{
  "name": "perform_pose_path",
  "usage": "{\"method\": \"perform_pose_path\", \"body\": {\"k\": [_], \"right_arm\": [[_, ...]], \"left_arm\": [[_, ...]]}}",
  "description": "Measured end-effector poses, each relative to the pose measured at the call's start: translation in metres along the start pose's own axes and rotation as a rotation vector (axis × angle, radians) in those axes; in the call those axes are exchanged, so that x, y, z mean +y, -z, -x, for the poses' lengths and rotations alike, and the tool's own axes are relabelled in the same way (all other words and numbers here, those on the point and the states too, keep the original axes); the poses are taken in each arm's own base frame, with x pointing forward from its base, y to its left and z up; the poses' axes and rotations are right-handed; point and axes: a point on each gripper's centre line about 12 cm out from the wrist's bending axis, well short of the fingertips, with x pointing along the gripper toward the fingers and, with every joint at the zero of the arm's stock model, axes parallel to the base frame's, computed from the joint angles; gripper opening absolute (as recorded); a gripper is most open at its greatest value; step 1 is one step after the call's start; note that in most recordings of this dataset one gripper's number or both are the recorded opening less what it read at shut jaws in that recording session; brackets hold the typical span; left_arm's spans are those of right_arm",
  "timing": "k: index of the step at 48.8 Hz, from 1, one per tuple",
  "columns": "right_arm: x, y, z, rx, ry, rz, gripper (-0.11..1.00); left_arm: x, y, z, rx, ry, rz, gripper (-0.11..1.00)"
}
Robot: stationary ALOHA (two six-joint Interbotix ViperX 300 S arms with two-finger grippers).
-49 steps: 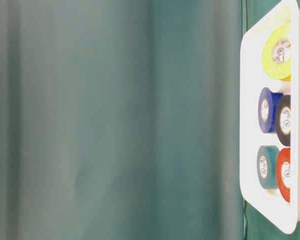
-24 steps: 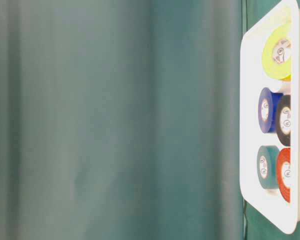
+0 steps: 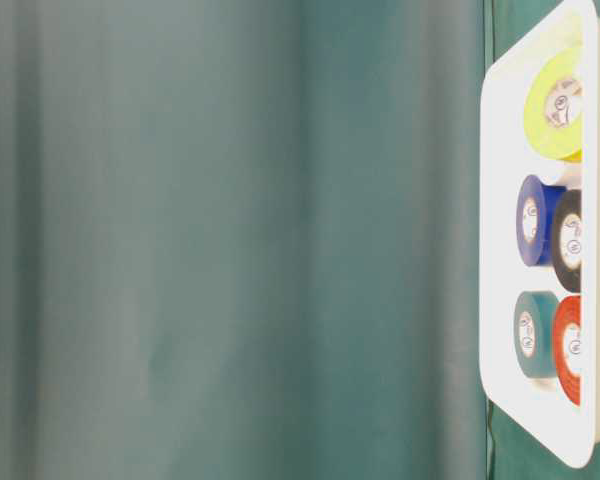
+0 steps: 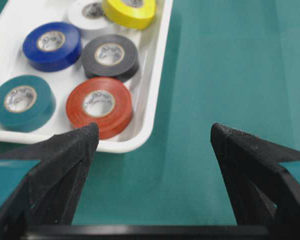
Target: Put the tape into the white case with the left arm.
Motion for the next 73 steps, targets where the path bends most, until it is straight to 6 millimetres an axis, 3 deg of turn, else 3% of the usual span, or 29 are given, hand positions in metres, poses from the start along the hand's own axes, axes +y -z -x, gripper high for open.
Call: {"method": "perform_pose_path", "body": {"k": [22,42,52,73], "right_arm": [[0.000,0.000,0.000,0.000,0.000,0.000,-0.09],[0.000,0.000,0.000,-0.002,0.000,0.000,-0.09],[0.000,0.000,0.000,-0.002,-0.001,0.000,-0.09],[0.000,0.000,0.000,-0.003,0.000,0.000,-0.09]], "left_arm": [[-0.009,0.005,0.020,-0.053,0.043,-0.013,0.98],[-0.009,0.027,0.043,-0.074,0.046,-0.015,0.98],[-0.010,0.039,0.047,-0.072,0.046,-0.010,0.95],[-0.014,0.042,0.047,-0.071,0.077,-0.017,0.94]]}}
